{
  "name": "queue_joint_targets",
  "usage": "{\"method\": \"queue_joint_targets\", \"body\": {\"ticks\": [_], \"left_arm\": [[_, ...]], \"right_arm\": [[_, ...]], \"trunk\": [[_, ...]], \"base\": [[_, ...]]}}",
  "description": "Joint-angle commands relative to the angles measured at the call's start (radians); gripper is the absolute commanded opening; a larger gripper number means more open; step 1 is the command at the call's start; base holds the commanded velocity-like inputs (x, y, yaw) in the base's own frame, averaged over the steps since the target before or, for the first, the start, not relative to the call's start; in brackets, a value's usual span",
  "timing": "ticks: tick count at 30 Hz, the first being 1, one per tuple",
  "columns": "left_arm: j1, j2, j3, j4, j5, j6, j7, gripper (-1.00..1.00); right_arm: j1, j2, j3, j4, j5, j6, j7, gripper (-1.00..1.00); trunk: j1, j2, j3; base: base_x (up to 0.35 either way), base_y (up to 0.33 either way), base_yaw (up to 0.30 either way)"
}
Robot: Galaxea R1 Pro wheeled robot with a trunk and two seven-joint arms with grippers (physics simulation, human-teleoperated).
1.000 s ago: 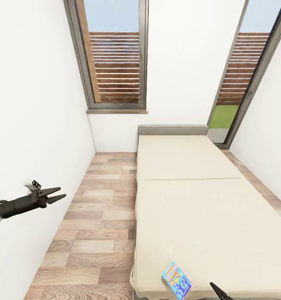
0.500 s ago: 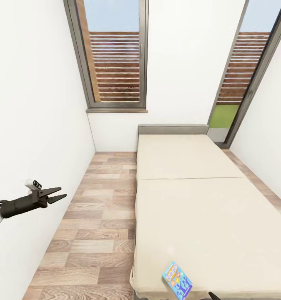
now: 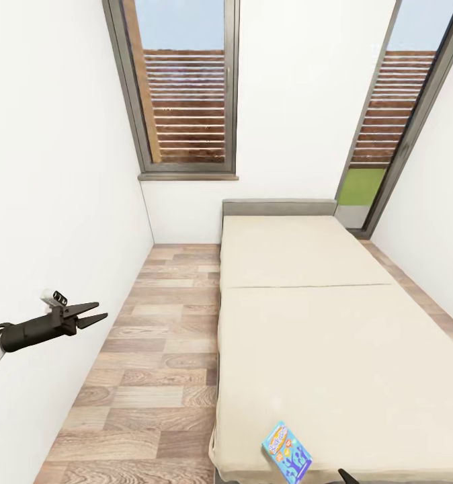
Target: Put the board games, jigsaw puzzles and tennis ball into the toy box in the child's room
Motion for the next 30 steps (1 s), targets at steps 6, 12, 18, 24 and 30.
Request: {"method": "queue_joint_targets", "body": {"ticks": [6,12,18,24,30], "left_arm": [[-0.001,0.0,-0.001,0.0,0.001,0.011,-0.004,1.0],[-0.001,0.0,-0.001,0.0,0.001,0.009,-0.004,1.0],[-0.001,0.0,-0.001,0.0,0.001,0.009,-0.004,1.0],[-0.001,0.0,-0.001,0.0,0.001,0.009,-0.004,1.0],[-0.001,-0.002,0.0,0.0,0.001,0.009,-0.004,1.0]], "right_arm": [[-0.049,0.001,-0.003,0.001,-0.033,0.014,-0.017,1.0],[-0.086,0.019,-0.002,0.0,-0.052,0.016,-0.12,1.0],[-0.11,0.026,-0.002,0.0,-0.057,0.016,-0.162,1.0],[-0.113,0.026,-0.002,0.0,-0.058,0.015,-0.168,1.0],[-0.112,0.026,-0.001,0.001,-0.056,0.016,-0.168,1.0]], "trunk": [[0.023,-0.043,-0.02],[0.046,-0.085,-0.039],[0.069,-0.127,-0.058],[0.092,-0.169,-0.076],[0.115,-0.211,-0.095]], "base": [[0.0,0.0,0.0],[0.0,0.0,0.0],[0.0,0.0,0.0],[0.0,0.0,0.0],[0.0,0.0,0.0]]}}
